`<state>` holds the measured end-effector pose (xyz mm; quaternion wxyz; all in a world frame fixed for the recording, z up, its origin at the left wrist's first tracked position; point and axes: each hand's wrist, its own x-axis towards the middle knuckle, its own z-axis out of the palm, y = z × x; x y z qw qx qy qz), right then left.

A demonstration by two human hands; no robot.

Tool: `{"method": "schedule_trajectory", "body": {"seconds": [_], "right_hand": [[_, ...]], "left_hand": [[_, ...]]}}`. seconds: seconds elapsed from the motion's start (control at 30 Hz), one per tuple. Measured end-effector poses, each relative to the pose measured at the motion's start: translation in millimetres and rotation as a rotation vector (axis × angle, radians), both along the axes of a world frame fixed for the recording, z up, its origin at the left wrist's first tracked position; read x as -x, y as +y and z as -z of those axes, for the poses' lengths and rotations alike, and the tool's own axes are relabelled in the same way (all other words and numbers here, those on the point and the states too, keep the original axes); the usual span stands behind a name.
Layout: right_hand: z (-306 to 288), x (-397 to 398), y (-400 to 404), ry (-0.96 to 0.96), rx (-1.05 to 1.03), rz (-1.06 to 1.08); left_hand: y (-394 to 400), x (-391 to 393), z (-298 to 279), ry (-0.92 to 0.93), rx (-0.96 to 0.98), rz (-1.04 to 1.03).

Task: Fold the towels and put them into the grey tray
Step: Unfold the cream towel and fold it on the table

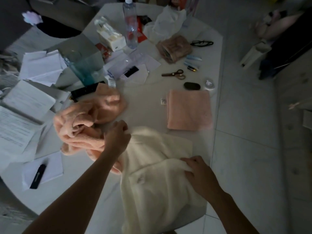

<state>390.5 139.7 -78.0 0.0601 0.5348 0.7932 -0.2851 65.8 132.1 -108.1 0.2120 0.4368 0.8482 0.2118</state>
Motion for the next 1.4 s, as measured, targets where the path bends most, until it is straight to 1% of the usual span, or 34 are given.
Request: {"method": "schedule_trajectory", "body": {"seconds": [0.03,0.1,0.13,0.2,0.23,0.27,0.3,0.33,0.37,0.4,0.47,0.53,0.63,0.7,0.77,0.83,0.87,0.93,1.0,1.07,1.13,1.2,1.23,1.3,1.33,1.37,1.4], "right_hand": [[-0.5,3.8,0.5,0.035,-0.015,0.007],[-1.3,8.8,2.0,0.096,-0.023,0.044],[-1.1,9.6,3.5,0.097,-0.025,0.072],[2.1,6.2,7.0,0.017,-0.037,0.135],[4.9,1.2,8.7,-0.032,-0.030,0.193],[7.6,-5.2,10.5,-0.064,0.000,0.280],[9.7,-12.5,11.5,-0.066,0.055,0.389],[10.7,-19.7,11.0,-0.036,0.127,0.508],[11.8,-26.6,10.4,0.014,0.201,0.614],[12.5,-33.5,9.2,0.066,0.259,0.693],[12.0,-44.1,7.4,0.113,0.311,0.765],[9.4,-49.6,5.9,0.112,0.319,0.753],[4.4,-52.8,4.0,0.135,0.367,0.693],[-2.7,-56.5,2.8,0.129,0.420,0.654],[-11.8,-62.8,3.5,0.097,0.408,0.609],[-21.8,-71.2,4.8,0.051,0.374,0.535],[-27.5,-75.1,4.9,0.013,0.386,0.475],[-39.6,-83.4,4.7,-0.062,0.465,0.360],[-53.4,-92.8,5.0,-0.095,0.496,0.319],[-66.6,-100.1,8.4,-0.083,0.402,0.310],[-75.7,-102.5,17.6,-0.012,0.246,0.290],[-74.9,-91.9,32.7,0.155,0.190,0.330],[-68.2,-81.7,42.6,0.237,0.181,0.364],[-42.8,-55.5,63.8,0.373,0.165,0.511],[-25.9,-42.8,73.8,0.413,0.169,0.597],[-7.7,-31.8,80.6,0.411,0.180,0.657],[9.5,-22.9,83.3,0.370,0.202,0.677]], "left_hand": [[-0.3,8.3,0.0,0.039,-0.022,-0.031],[-0.5,16.1,0.6,0.108,0.025,-0.016],[-1.1,14.7,-0.2,0.155,0.042,0.023],[-6.1,-0.5,-0.3,0.225,-0.008,0.176],[-11.2,-14.1,1.2,0.193,-0.043,0.279],[-18.3,-29.6,3.4,0.101,-0.041,0.376],[-27.6,-45.8,6.3,-0.016,0.013,0.446],[-37.5,-61.0,9.4,-0.097,0.113,0.485],[-46.8,-72.8,13.6,-0.103,0.225,0.512],[-55.1,-80.4,18.1,-0.059,0.322,0.528],[-69.6,-85.9,22.4,-0.022,0.416,0.509],[-83.3,-83.2,21.9,-0.015,0.461,0.513],[-104.3,-76.4,21.0,0.023,0.525,0.615],[-115.0,-68.1,18.9,-0.029,0.568,0.656],[-121.9,-55.8,15.5,-0.116,0.697,0.637],[-127.7,-46.7,12.2,-0.118,0.812,0.581],[-130.5,-44.5,10.2,-0.101,0.828,0.556],[-130.9,-45.1,4.9,-0.115,0.805,0.541],[-126.1,-48.5,-7.1,-0.249,0.725,0.525],[-119.3,-48.6,-22.4,-0.423,0.575,0.436],[-111.5,-44.6,-42.9,-0.518,0.365,0.300],[-96.2,-35.0,-55.2,-0.502,0.173,0.183],[-84.8,-29.5,-55.6,-0.454,0.100,0.130],[-56.0,-17.5,-46.8,-0.336,-0.003,-0.010],[-41.1,-12.6,-38.4,-0.309,-0.038,-0.093],[-29.0,-8.6,-27.6,-0.308,-0.053,-0.178],[-20.6,-5.0,-16.0,-0.310,-0.049,-0.253]]}}
